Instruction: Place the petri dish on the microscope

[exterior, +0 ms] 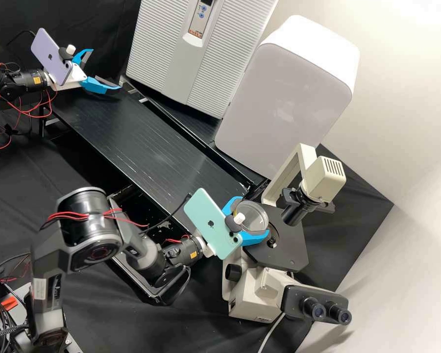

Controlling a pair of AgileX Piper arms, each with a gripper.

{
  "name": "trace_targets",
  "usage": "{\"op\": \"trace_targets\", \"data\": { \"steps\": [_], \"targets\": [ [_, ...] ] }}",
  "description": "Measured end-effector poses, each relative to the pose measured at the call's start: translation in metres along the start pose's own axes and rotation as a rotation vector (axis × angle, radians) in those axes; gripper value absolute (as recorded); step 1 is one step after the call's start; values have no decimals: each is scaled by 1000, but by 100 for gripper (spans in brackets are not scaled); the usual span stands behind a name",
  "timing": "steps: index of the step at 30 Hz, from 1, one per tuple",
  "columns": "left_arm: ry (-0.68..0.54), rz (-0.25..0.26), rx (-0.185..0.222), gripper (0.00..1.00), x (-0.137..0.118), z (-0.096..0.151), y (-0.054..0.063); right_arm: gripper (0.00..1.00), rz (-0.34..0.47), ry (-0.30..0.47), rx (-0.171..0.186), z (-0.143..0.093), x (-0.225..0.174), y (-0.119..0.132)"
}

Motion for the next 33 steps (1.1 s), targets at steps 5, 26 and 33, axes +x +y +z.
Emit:
{"op": "trace_targets", "data": {
  "steps": [5, 26, 33],
  "targets": [
    [0, 0, 0, 100, 0, 0, 0, 0, 24, 15, 18, -6, -7, 13],
    [0, 0, 0, 100, 0, 0, 0, 0, 95, 6, 7, -5, 6, 50],
    [0, 0, 0, 100, 0, 0, 0, 0, 79, 4, -13, -7, 16, 38]
  ]
}}
